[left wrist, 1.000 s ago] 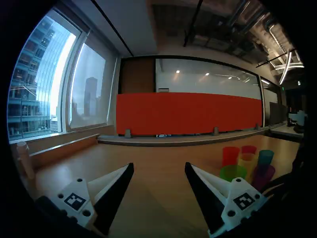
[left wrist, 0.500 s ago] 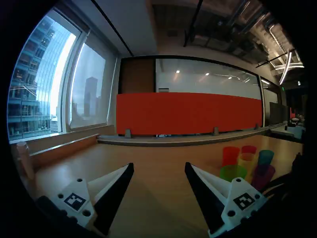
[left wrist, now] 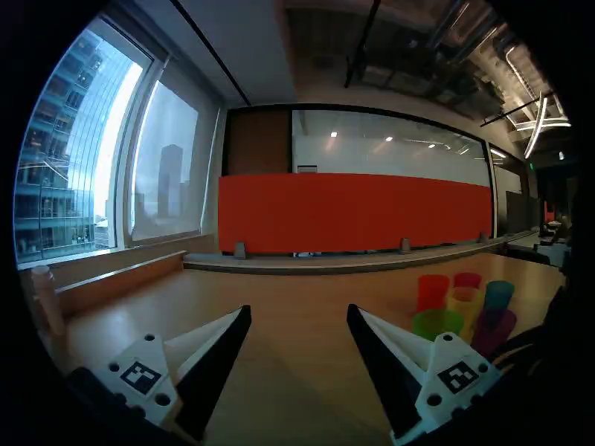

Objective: Pour water

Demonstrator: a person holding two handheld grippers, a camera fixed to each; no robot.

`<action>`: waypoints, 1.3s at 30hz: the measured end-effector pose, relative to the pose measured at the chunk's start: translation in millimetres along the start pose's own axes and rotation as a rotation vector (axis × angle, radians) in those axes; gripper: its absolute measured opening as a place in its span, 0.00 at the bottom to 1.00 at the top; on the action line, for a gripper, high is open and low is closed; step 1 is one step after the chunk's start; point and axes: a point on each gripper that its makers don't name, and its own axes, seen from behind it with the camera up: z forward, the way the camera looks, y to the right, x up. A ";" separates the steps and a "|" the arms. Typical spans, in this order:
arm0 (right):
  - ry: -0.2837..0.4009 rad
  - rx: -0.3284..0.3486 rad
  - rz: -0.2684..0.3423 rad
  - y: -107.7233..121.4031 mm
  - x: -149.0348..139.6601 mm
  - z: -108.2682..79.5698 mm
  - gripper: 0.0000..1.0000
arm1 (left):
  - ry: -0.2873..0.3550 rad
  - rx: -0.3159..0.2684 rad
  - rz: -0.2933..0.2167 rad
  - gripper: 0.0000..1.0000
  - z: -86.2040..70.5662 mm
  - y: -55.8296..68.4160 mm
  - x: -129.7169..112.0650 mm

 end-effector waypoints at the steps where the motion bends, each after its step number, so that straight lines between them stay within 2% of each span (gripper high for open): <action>1: -0.001 0.000 0.000 0.0 -0.5 0.3 1.00 | 0.000 0.000 0.000 0.96 0.0 0.0 0.0; 39: -0.011 0.005 -0.022 -2.5 -6.9 0.6 1.00 | 0.000 0.000 0.000 0.96 -0.4 0.3 0.4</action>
